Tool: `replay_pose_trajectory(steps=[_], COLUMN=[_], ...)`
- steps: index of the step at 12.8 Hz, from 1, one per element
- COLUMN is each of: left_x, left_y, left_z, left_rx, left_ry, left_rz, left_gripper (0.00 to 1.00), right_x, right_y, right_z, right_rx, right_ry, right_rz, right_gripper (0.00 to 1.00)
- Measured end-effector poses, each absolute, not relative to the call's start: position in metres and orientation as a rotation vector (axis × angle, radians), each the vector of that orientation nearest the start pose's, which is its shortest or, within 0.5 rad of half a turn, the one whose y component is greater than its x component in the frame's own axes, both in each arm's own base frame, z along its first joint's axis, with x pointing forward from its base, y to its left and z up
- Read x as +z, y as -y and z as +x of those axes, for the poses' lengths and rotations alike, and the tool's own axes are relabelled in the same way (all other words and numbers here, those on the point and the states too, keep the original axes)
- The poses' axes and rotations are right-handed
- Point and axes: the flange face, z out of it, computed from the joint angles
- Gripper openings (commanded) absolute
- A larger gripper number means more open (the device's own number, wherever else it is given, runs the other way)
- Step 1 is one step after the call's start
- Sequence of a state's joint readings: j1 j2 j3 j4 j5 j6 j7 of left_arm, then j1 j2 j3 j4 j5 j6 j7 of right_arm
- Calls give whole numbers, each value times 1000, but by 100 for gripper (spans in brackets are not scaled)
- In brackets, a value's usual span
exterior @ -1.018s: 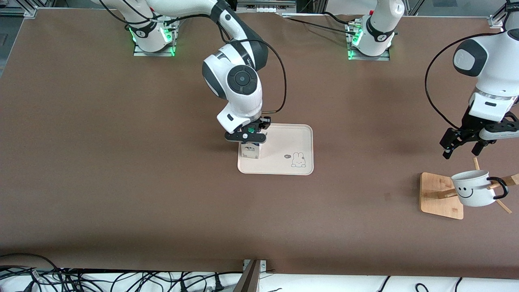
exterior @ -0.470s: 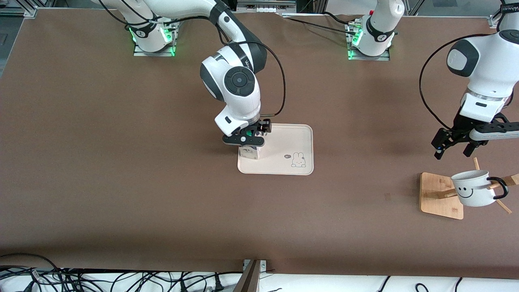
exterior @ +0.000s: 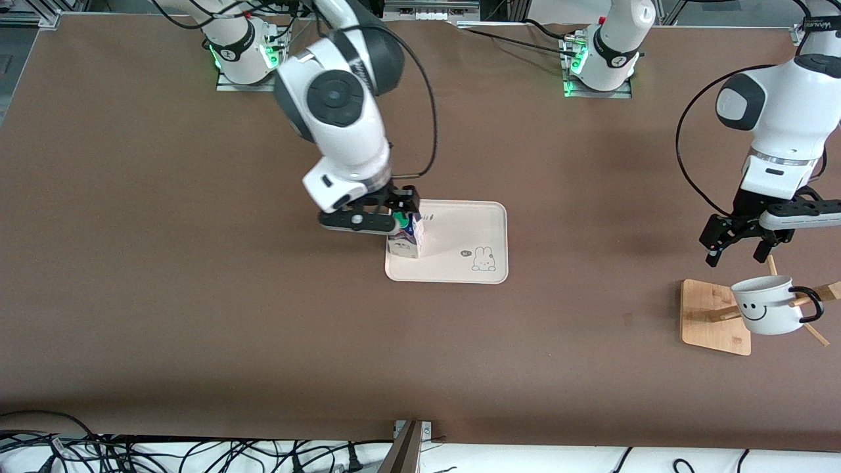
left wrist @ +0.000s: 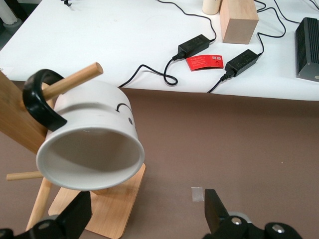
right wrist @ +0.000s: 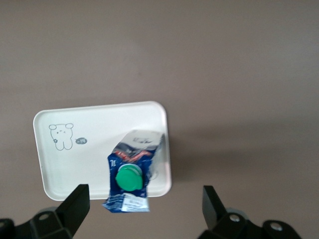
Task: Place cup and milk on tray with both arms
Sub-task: 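Open the right gripper and withdraw it from the carton, then lower the left gripper to the mug rim on the stand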
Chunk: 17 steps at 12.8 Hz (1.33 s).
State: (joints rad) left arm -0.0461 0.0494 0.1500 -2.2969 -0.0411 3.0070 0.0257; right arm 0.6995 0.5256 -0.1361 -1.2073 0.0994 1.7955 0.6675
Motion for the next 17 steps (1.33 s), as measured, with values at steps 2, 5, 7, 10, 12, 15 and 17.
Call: replay_pose_trajectory(steps=[2, 5, 7, 10, 12, 15, 17], left_x=[398, 394, 387, 371, 371, 371, 371], left_y=[-61, -61, -61, -60, -60, -59, -59], left_z=[563, 564, 561, 556, 556, 556, 556], left_rx=[-997, -1043, -1138, -1175, -1177, -1179, -1188], left_ry=[185, 305, 384, 413, 414, 436, 552], left_rz=[-2943, -2941, -2913, -2898, -2897, -2899, -2908], left_gripper=[100, 100, 100, 100, 100, 100, 100], right_x=[525, 567, 582, 593, 595, 596, 598], right_y=[-352, -278, -246, -203, -171, -116, -90], right_z=[604, 610, 605, 594, 590, 584, 581], right_rx=[-48, -12, -2, 43, 75, 95, 96], right_ry=[-114, -43, 5, 59, 99, 151, 173], right_rz=[-3058, -3069, -3077, -3084, -3086, -3098, -3097], right_gripper=[100, 100, 100, 100, 100, 100, 100])
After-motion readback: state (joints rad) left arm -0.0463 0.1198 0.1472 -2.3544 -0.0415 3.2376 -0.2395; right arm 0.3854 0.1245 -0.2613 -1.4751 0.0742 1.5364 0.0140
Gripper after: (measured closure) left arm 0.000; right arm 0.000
